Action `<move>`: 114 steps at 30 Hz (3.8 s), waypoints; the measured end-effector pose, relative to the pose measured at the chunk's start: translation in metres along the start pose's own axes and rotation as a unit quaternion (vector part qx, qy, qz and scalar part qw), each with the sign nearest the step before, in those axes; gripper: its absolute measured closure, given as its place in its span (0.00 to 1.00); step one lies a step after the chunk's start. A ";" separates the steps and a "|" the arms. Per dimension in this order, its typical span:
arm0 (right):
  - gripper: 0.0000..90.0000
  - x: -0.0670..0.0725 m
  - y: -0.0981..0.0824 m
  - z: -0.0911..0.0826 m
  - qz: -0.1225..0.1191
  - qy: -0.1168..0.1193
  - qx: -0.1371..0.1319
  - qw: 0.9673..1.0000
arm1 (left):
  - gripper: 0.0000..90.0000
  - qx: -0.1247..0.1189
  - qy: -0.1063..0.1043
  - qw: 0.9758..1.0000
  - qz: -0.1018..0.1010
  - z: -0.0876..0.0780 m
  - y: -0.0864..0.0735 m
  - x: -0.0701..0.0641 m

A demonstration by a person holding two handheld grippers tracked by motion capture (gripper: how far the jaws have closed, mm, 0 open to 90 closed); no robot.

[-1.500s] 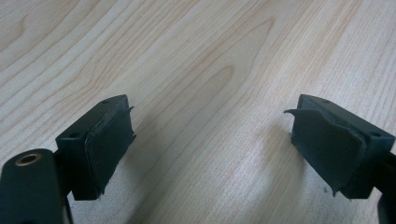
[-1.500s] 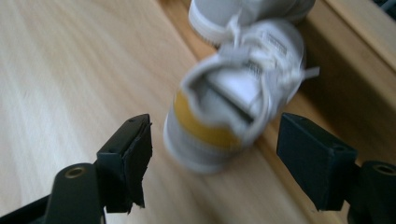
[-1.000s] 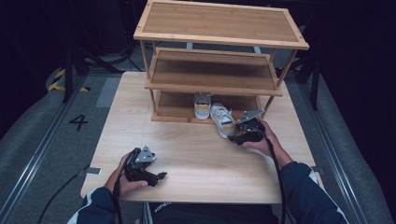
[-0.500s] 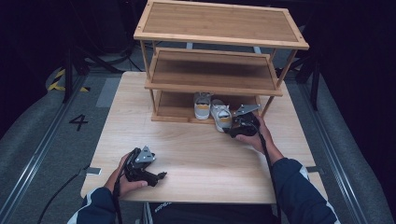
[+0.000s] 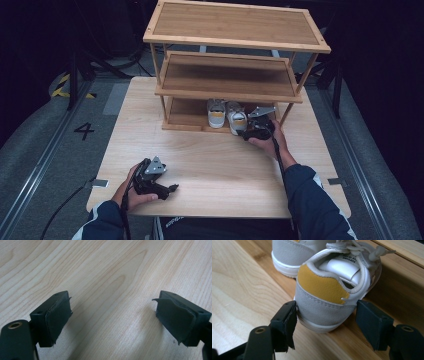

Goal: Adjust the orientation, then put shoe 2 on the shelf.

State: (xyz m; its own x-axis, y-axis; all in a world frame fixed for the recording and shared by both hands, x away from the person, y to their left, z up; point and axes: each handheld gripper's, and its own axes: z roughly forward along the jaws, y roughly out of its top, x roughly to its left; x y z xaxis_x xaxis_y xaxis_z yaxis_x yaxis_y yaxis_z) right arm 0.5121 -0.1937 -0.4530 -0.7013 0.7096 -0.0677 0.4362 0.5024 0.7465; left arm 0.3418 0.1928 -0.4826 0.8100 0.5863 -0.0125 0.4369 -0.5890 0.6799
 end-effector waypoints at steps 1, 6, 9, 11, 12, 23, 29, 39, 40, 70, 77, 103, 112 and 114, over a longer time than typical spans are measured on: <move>0.38 0.000 0.001 0.001 0.004 -0.002 0.000 1.000 | 0.14 0.000 0.000 1.000 0.000 0.000 0.000 0.000; 0.39 -0.001 0.003 0.006 0.012 -0.009 -0.004 1.000 | 0.14 0.000 0.000 1.000 0.000 0.000 0.000 0.000; 0.39 -0.001 0.005 0.009 0.021 -0.014 -0.007 1.000 | 0.14 0.000 0.000 1.000 0.000 0.000 0.000 0.000; 0.39 -0.001 0.006 0.011 0.022 -0.018 -0.009 1.000 | 0.14 0.000 0.000 1.000 0.000 0.000 0.000 0.000; 0.39 0.000 0.006 0.012 0.025 -0.019 -0.011 0.999 | 0.14 0.000 0.000 1.000 0.001 0.000 0.000 0.000; 0.38 0.001 0.008 0.016 0.034 -0.028 -0.013 0.999 | 0.14 0.000 0.000 1.000 0.000 0.000 0.000 0.000; 0.36 0.004 0.003 0.011 0.037 -0.011 -0.015 0.999 | 0.14 0.000 0.000 1.000 0.000 0.000 0.000 0.000; 0.50 0.001 -0.001 0.009 0.044 -0.022 -0.021 0.999 | 0.14 0.000 0.000 1.000 0.000 0.000 0.000 0.000; 0.48 0.001 0.000 0.010 0.047 -0.020 -0.021 0.998 | 0.14 0.000 0.000 1.000 0.000 0.000 0.000 0.000; 0.36 0.012 0.016 0.006 0.011 -0.017 0.010 1.000 | 0.15 0.003 -0.002 1.000 0.002 -0.001 0.000 0.000; 0.34 0.018 0.011 -0.012 -0.021 -0.012 0.035 0.999 | 0.15 0.003 -0.002 1.000 0.002 -0.001 -0.001 0.000; 0.31 0.019 -0.051 -0.094 -0.097 -0.006 0.068 0.993 | 0.15 -0.001 0.005 1.000 -0.005 -0.002 -0.003 -0.001; 0.30 0.024 -0.071 -0.111 -0.095 -0.004 0.057 0.994 | 0.14 -0.002 0.003 1.000 -0.004 -0.002 -0.003 -0.001; 0.30 0.024 -0.077 -0.115 -0.094 -0.007 0.056 0.994 | 0.14 -0.001 0.003 1.000 -0.004 -0.002 -0.003 -0.001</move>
State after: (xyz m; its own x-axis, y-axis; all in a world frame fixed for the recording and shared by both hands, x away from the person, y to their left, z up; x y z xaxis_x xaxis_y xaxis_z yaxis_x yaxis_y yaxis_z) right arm 0.3972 -0.2723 -0.4359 -0.7691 0.6040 -0.2090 0.3585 0.6785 0.6412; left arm 0.3391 0.1955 -0.4827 0.8039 0.5946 -0.0137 0.4425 -0.5825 0.6818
